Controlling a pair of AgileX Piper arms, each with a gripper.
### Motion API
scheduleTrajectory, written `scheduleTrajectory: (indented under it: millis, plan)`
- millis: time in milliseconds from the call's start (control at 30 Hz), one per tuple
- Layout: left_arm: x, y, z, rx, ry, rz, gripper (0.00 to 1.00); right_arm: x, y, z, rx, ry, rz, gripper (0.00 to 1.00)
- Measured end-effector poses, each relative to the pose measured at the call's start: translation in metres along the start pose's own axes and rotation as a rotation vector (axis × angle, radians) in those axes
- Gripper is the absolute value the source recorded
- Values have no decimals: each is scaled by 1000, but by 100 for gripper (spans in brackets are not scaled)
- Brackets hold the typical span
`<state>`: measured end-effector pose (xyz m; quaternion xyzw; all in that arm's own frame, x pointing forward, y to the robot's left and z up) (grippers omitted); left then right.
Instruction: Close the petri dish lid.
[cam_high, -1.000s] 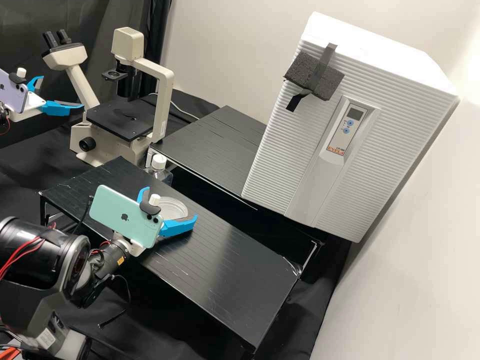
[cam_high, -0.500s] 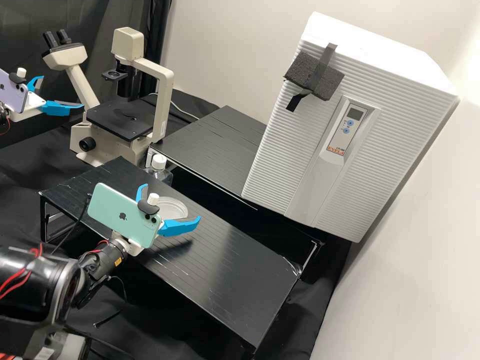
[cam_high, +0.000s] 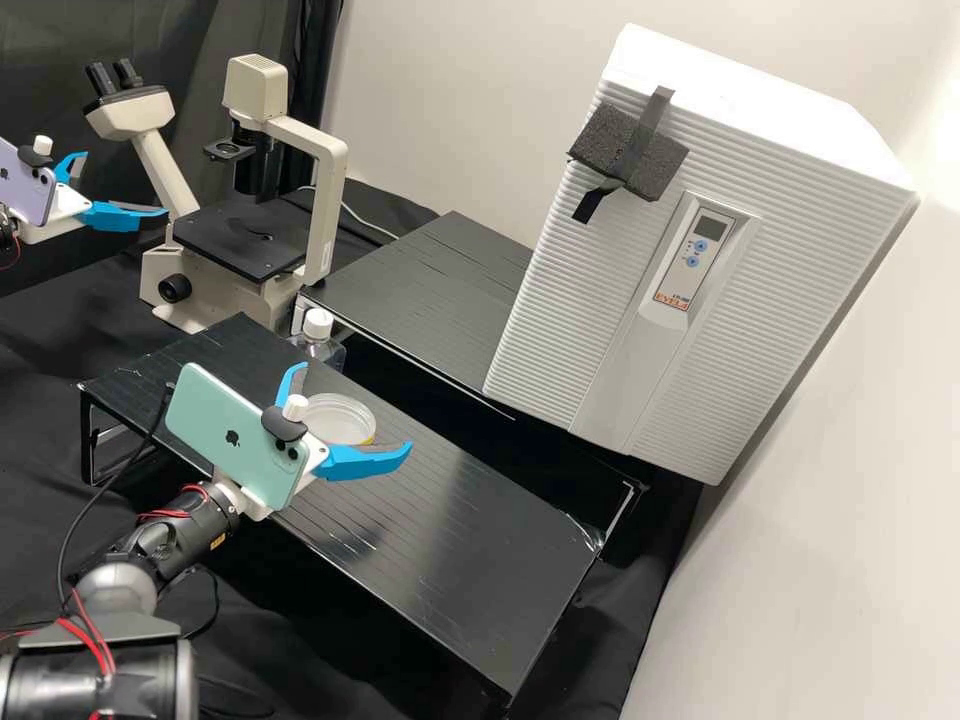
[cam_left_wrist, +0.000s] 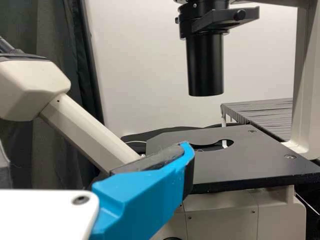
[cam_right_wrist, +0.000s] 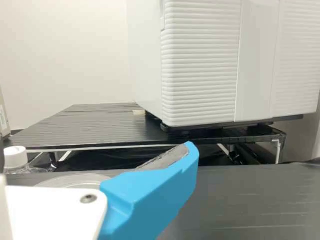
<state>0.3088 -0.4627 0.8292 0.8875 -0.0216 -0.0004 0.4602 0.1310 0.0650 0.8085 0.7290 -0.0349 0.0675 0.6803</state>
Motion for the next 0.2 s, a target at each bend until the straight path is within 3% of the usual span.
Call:
scheduleTrajectory:
  millis: [200]
  plan:
    - [0, 0, 0, 0, 0, 0, 100, 1, 2, 0, 54, 9, 6, 100]
